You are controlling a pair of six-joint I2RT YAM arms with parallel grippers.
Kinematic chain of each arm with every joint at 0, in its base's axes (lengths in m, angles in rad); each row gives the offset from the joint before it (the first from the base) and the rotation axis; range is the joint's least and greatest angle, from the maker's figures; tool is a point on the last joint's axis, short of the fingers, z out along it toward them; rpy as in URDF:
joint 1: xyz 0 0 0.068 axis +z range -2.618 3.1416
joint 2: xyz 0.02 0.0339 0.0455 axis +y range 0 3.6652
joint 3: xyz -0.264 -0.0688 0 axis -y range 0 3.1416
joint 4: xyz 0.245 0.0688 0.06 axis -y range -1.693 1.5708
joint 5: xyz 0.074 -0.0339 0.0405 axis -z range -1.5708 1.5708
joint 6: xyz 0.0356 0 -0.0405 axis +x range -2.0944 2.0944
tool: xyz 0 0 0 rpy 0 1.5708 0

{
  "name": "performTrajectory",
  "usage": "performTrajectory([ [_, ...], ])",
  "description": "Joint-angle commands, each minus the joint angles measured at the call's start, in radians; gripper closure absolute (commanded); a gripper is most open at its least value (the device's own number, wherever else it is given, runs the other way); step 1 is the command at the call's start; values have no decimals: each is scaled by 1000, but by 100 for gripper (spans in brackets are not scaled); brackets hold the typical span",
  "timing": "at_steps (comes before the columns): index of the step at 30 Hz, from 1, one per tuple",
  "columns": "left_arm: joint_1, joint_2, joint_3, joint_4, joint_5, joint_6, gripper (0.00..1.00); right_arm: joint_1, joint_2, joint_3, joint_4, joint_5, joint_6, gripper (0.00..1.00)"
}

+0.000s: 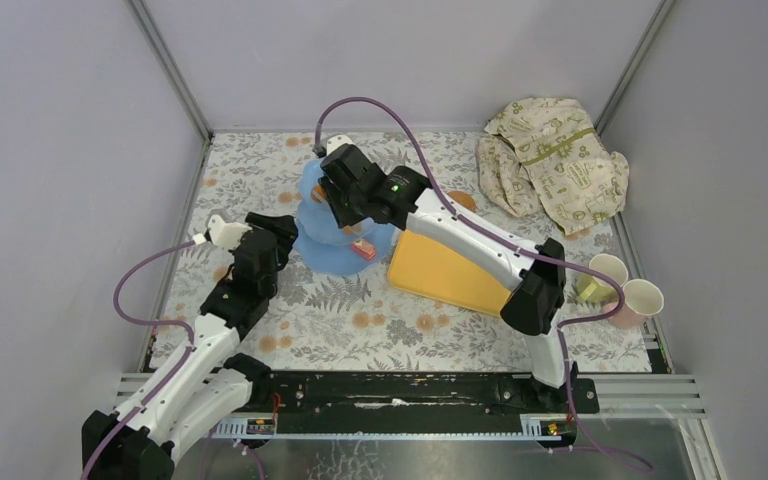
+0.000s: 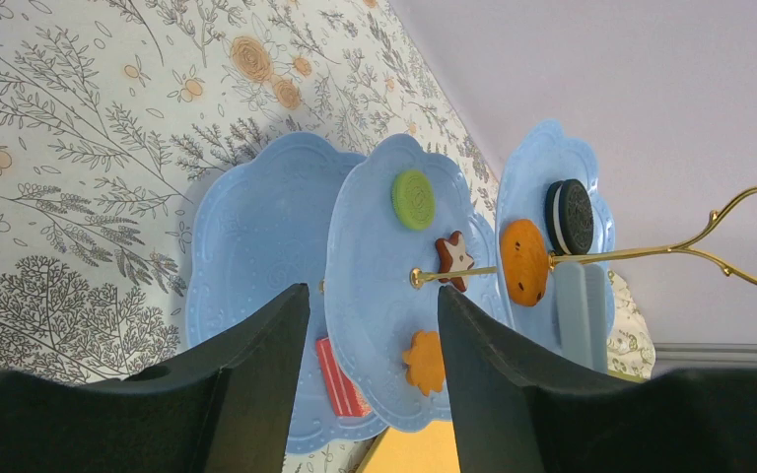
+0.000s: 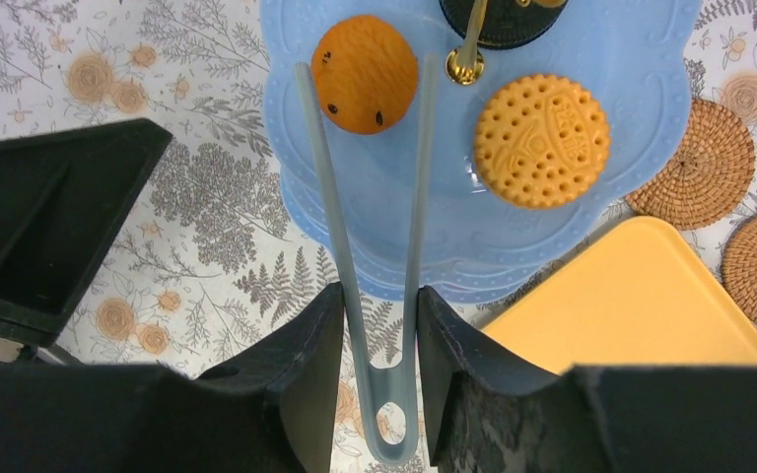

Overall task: Serve the afternoon tea
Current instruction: Place the desert on the desert table, then place the clamp on the tray.

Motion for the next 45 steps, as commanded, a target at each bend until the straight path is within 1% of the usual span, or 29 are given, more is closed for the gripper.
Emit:
performTrajectory([
  [1,-7,7,41,-5,-44,25,42,-6,-95,-27,56,-20,-13,62],
  [10,-7,17,60,-6,-65,48,42,-2,-203,-158,112,-32,-15,66],
  [18,-7,8,86,-10,-92,109,42,19,-326,-281,135,6,-15,70],
  [28,-7,13,100,7,-68,188,42,30,-597,-587,188,91,60,73],
  [34,-7,24,71,29,-33,185,42,30,-750,-786,199,188,152,78],
  [38,-5,52,34,74,17,160,42,16,-790,-918,214,236,210,81],
  [42,-5,102,29,76,42,126,42,-35,-799,-1012,260,217,237,85],
  [45,-5,123,15,92,45,96,41,-98,-785,-1067,314,174,244,85],
])
